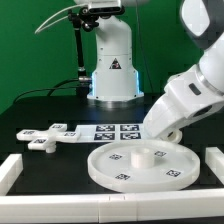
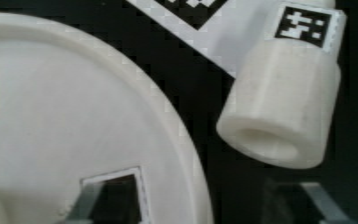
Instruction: Assemble round table
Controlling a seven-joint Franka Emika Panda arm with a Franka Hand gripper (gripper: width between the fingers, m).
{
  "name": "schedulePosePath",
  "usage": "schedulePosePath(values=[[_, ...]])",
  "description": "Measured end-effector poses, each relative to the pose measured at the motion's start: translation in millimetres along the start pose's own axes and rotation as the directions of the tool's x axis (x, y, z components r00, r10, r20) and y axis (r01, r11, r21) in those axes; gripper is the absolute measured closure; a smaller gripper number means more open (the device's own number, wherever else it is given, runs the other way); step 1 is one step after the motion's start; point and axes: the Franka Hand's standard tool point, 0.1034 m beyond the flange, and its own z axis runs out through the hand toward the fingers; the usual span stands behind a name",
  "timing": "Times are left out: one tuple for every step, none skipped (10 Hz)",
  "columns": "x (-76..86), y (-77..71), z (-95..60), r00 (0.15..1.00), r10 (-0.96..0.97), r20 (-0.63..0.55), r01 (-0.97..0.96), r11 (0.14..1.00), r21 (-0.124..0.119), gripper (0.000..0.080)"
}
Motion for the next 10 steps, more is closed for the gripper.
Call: schedulePosePath(values=[[1.5,2.0,3.7,1.0,-0.009,0.0,0.009,1.0,0.005,0.0305],[2.9,0.1,2.4,1.0,-0.013,-0.001,0.013,1.0,0.003,0.0186],[3.0,0.0,2.4,1.0,-0.014,-0.001,0.014,1.0,0.002,0.0186],[3.0,0.0,2.5,1.0,-0.014,-0.001,0.014,1.0,0.002,0.0157],[2.9,0.3,2.6,1.0,-0.013,-0.001,0.013,1.0,0.002,0.0151],[0.2,2.5,2.6,0.999,0.04,0.004,-0.04,0.999,0.004,0.0151],[-6.5,7.9,0.0,0.99,0.142,0.0,-0.142,0.99,0.003,0.015],[-14.4,4.6,-0.4,0.973,0.23,0.033,-0.23,0.973,0.005,0.015],[-20.3,-0.2,0.5,0.955,0.286,0.082,-0.288,0.957,0.02,0.015],[-21.7,-2.3,1.0,0.944,0.314,0.102,-0.32,0.946,0.048,0.015]])
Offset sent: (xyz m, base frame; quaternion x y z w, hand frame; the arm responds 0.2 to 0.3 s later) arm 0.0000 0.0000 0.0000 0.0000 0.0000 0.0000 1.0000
